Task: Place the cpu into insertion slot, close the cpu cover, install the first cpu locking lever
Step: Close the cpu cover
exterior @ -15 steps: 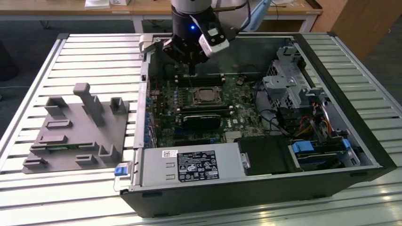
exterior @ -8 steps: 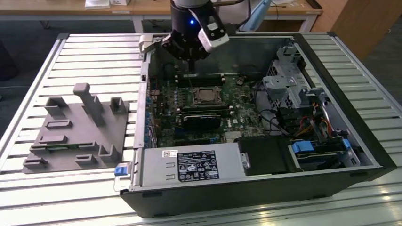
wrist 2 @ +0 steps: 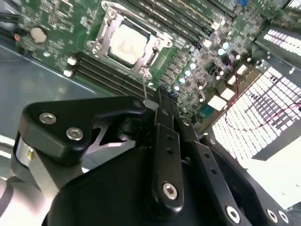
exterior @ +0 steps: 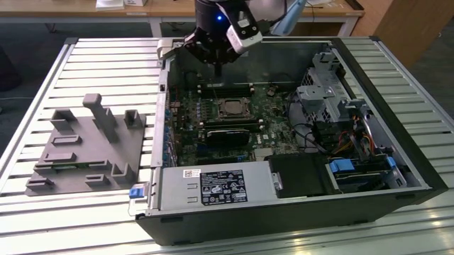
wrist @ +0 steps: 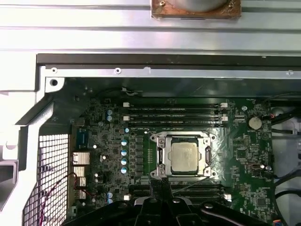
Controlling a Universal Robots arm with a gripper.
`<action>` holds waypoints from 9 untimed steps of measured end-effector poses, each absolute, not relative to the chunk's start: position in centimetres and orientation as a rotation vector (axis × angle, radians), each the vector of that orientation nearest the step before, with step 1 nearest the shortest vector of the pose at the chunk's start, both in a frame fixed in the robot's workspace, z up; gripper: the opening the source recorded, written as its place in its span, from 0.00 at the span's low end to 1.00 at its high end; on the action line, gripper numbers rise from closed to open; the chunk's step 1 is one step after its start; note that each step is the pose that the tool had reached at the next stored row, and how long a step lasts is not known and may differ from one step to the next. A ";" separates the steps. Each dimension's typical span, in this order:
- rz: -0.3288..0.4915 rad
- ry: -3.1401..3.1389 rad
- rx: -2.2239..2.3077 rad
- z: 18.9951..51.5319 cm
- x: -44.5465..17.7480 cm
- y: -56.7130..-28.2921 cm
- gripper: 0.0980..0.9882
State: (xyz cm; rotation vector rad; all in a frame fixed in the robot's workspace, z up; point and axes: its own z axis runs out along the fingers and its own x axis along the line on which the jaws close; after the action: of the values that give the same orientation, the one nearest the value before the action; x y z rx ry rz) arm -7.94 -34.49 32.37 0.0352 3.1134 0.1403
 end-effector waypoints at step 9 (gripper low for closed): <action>0.142 3.156 0.040 37.3 -3.2 -35.8 0.01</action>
State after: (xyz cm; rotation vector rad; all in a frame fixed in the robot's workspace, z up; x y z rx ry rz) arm -3.16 -35.82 37.31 0.0403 3.1561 0.1419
